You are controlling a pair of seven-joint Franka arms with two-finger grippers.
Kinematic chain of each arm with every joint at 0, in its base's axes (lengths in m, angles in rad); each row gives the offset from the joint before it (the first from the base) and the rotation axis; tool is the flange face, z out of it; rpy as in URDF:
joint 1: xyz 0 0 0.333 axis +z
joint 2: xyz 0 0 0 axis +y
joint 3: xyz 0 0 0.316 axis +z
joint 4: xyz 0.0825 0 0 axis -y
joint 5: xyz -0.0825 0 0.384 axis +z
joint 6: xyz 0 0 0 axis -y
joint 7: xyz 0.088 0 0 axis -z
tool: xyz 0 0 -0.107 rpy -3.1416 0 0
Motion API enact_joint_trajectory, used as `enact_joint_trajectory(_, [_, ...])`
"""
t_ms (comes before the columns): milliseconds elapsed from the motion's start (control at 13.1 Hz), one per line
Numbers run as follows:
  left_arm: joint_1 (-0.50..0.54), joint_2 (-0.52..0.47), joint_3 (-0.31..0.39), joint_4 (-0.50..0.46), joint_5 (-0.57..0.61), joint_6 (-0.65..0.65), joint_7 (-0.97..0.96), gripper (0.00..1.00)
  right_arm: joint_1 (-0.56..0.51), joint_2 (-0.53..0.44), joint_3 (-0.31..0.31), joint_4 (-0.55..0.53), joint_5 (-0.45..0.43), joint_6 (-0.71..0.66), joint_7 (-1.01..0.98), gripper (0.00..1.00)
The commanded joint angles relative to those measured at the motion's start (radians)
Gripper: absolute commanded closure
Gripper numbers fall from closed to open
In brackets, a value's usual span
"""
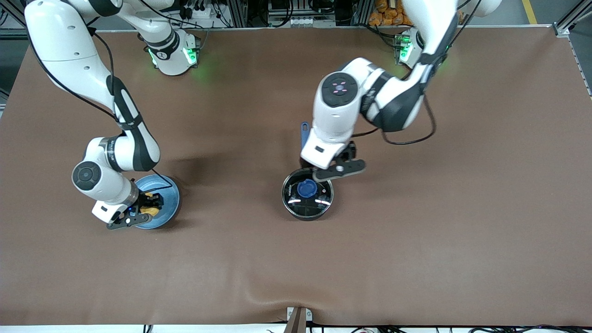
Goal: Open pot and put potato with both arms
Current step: 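Grasp the potato with the right gripper while the left gripper grasps the lid knob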
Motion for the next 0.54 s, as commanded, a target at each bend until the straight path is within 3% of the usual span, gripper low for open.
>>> enact_joint_trajectory(0, [-0.040, 0.083, 0.021, 0.046, 0.029, 0.072, -0.031, 0.00, -0.040, -0.009, 0.010, 0.008, -0.001, -0.003, -0.031, 1.00])
enact_joint_trajectory(306, [-0.061, 0.129, 0.041, 0.046, 0.046, 0.147, -0.039, 0.00, -0.046, -0.024, 0.033, 0.017, 0.013, -0.041, 0.109, 1.00])
enact_joint_trajectory(459, [-0.061, 0.152, 0.042, 0.046, 0.046, 0.180, -0.039, 0.00, -0.038, -0.040, 0.044, 0.065, 0.097, -0.132, 0.134, 1.00])
